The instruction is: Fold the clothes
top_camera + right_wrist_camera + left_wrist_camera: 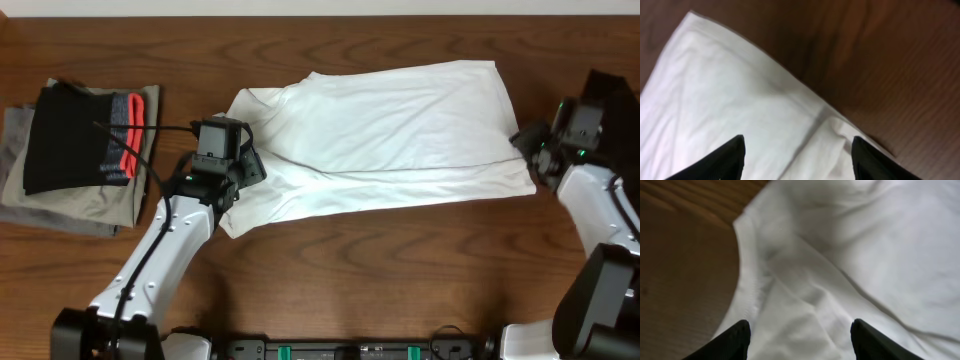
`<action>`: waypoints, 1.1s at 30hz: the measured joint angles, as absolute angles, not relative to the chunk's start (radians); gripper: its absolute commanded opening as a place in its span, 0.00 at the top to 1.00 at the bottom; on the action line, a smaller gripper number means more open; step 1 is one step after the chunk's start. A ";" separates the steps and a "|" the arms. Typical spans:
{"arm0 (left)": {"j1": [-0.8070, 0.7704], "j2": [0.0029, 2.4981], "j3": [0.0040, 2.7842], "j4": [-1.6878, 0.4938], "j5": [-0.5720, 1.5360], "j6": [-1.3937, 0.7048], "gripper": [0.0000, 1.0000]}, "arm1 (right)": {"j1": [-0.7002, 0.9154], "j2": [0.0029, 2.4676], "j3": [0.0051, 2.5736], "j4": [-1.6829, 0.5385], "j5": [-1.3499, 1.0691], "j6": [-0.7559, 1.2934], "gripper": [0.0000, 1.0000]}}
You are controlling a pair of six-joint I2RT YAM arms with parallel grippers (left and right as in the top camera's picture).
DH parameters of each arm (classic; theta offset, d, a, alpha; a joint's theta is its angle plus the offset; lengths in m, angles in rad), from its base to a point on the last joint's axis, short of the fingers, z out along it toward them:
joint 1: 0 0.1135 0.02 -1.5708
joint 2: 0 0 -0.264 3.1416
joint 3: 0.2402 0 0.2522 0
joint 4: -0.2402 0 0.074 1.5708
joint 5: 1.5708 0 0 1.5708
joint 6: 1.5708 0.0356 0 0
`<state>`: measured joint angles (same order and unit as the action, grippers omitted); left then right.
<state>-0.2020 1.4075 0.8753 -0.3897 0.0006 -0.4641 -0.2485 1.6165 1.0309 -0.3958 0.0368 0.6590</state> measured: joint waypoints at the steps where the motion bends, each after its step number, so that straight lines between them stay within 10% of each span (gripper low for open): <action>1: -0.202 1.401 0.888 -0.423 0.030 -0.480 0.34 | -0.249 1.617 1.071 -0.436 0.021 0.638 0.34; 33: -0.319 1.669 0.902 -0.332 0.264 -0.842 0.47 | -0.164 1.602 1.217 -0.748 -0.117 0.455 0.35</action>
